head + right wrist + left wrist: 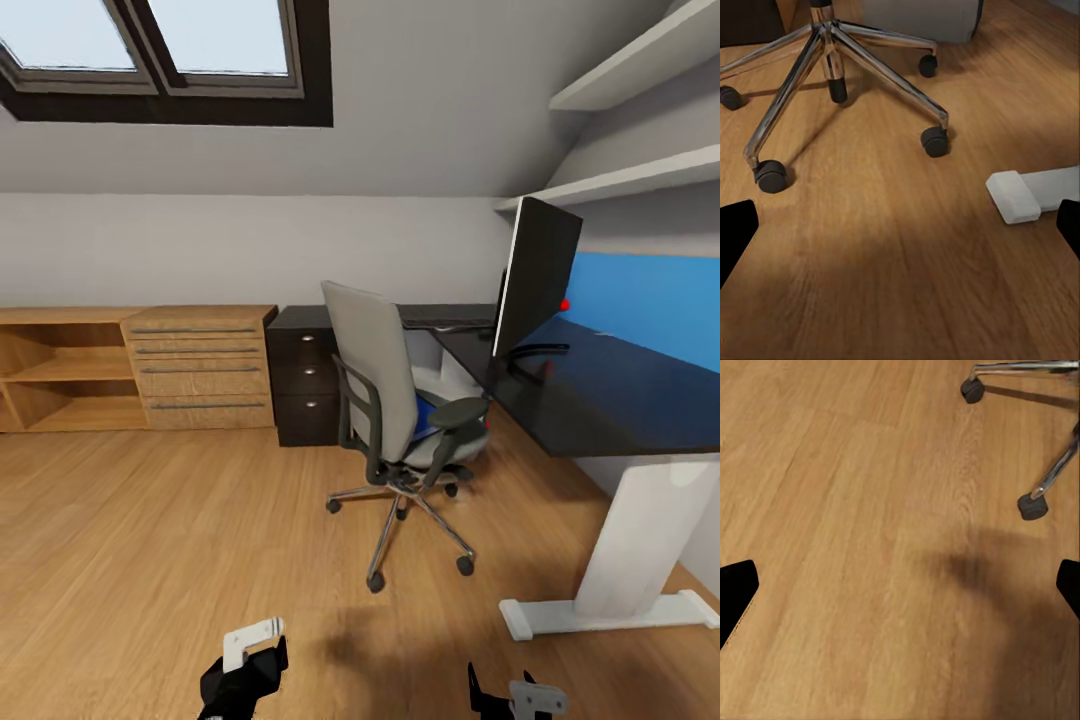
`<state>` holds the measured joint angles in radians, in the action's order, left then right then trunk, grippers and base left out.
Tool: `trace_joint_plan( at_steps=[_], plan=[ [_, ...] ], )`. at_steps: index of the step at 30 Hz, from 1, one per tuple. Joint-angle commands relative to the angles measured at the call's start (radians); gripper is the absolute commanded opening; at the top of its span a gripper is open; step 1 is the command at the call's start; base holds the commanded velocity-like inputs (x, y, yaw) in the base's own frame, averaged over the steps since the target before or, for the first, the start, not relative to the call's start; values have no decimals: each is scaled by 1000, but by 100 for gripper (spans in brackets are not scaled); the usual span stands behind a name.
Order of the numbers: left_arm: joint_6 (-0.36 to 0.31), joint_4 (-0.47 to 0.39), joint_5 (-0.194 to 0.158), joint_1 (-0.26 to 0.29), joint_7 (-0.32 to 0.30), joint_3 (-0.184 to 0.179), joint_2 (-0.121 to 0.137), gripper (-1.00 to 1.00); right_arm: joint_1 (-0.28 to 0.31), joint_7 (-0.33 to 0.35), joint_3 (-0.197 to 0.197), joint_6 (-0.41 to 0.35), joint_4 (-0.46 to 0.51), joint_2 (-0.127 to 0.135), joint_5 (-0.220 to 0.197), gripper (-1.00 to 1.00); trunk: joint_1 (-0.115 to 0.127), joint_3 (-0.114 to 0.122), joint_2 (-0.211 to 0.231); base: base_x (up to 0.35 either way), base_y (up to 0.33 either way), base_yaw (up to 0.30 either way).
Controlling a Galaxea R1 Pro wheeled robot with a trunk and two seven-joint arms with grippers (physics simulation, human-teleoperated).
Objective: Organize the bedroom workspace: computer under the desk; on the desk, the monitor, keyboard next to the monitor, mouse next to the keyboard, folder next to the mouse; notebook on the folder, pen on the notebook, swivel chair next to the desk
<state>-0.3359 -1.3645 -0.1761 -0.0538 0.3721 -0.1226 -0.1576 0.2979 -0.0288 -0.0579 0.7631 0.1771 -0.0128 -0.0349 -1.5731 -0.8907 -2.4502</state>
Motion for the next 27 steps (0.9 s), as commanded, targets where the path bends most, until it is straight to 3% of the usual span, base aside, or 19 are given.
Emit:
trace_joint_plan(
  at_steps=[1,8,15,27],
  plan=[
    [-17,-20,-10,0,22,-3,-4,100,1,3,-5,3,0,-1,0,100,-4,-4,-8,0,0,175],
    [-121,-102,-11,0,62,-30,-14,100,1,2,-5,2,-3,-1,0,100,-27,-27,-50,0,0,212],
    [-136,-165,-13,0,64,-27,-7,100,1,2,-6,1,-4,1,-1,100,-31,-54,-52,0,0,230],
    [-132,-132,-10,0,59,-39,4,100,1,1,-7,2,-2,-6,0,100,-31,-54,-52,0,0,21]
  ],
)
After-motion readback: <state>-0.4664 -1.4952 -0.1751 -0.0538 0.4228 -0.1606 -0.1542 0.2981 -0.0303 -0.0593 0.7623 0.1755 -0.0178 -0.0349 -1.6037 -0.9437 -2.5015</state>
